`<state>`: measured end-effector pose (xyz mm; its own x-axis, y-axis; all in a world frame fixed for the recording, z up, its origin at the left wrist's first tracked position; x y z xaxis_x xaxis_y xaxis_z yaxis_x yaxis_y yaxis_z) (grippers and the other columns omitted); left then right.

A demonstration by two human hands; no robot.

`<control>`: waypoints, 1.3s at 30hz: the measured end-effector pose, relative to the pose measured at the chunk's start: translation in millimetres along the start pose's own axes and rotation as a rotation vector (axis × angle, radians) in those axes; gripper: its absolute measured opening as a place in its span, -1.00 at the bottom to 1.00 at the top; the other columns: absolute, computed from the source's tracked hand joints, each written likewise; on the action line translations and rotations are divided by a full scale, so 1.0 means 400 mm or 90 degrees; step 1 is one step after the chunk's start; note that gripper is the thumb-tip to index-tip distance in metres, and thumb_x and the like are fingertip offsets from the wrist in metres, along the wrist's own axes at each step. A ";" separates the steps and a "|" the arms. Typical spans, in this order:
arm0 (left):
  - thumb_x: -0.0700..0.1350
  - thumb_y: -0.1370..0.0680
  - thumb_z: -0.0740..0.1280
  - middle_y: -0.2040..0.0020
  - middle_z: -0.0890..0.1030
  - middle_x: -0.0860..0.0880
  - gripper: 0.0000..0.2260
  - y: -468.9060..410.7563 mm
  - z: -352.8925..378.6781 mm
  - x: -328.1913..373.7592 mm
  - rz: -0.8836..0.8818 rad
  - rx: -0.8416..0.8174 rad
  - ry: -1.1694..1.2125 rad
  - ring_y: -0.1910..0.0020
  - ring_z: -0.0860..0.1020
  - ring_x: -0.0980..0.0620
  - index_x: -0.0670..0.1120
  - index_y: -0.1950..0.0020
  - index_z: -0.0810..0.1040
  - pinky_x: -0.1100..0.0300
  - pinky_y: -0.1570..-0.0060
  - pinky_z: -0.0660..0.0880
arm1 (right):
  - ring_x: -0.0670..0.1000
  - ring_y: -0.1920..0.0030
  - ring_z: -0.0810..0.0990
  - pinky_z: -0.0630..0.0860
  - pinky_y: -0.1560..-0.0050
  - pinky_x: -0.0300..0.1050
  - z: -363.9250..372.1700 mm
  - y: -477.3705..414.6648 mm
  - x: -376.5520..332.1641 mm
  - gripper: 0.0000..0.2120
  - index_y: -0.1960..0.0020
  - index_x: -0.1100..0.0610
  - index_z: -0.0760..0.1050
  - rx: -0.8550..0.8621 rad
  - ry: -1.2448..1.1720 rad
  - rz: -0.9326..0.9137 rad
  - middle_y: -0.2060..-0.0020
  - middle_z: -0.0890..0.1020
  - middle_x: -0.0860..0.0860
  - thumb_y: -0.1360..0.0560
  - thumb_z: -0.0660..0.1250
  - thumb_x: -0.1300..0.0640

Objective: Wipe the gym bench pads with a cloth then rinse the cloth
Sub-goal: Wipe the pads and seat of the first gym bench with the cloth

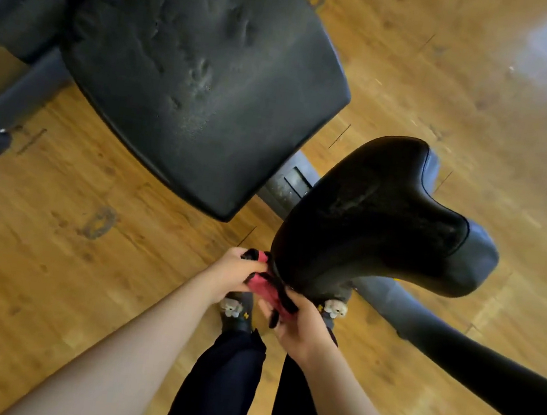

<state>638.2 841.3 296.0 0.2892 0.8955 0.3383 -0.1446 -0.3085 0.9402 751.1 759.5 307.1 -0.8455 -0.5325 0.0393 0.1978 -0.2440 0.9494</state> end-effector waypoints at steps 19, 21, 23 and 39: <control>-0.26 -0.51 0.41 0.04 0.67 -0.21 -0.94 0.092 0.106 0.055 0.058 0.088 0.008 0.13 0.66 -0.03 -0.22 0.03 0.61 0.13 0.11 0.62 | 0.11 0.23 0.64 0.61 0.44 -0.17 0.028 0.133 -0.043 -0.82 0.08 0.33 0.52 0.120 -0.309 -0.043 0.22 0.62 0.23 -0.60 0.22 0.25; -0.26 -0.51 0.41 0.05 0.67 -0.18 -0.90 0.115 0.155 0.092 0.088 0.060 0.043 0.12 0.65 0.00 -0.22 -0.01 0.61 0.20 0.15 0.62 | 0.09 0.14 0.63 0.62 0.40 -0.19 0.022 0.167 -0.096 -0.83 0.03 0.31 0.55 0.117 -0.325 -0.082 0.22 0.64 0.22 -0.59 0.25 0.22; -0.28 -0.50 0.41 0.09 0.65 -0.16 -0.89 0.130 0.206 0.135 0.122 0.050 0.059 0.15 0.64 0.02 -0.22 -0.02 0.60 0.24 0.20 0.62 | 0.08 0.15 0.63 0.59 0.46 -0.21 0.010 0.181 -0.152 -0.83 -0.06 0.30 0.56 0.125 -0.324 -0.129 0.19 0.64 0.19 -0.58 0.27 0.22; -0.17 -0.47 0.46 0.19 0.67 -0.07 -0.93 0.216 0.333 0.154 0.241 0.102 0.021 0.15 0.64 -0.01 -0.14 0.12 0.60 -0.04 0.00 0.61 | -0.01 0.11 0.62 0.52 0.48 -0.31 -0.032 0.279 -0.234 -0.92 0.03 0.25 0.54 0.123 -0.299 -0.242 0.12 0.64 0.11 -0.55 0.30 0.24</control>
<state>769.7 826.9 403.6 0.2124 0.7178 0.6630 -0.0846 -0.6625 0.7443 858.6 771.6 405.6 -0.9751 -0.0144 -0.2214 -0.2157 -0.1714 0.9613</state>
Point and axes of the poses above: each hand's wrist, its own y-axis away from the middle knuckle, its own z-axis out of the palm, x = y × z, the point moved 3 cm from there along -y, towards the middle knuckle
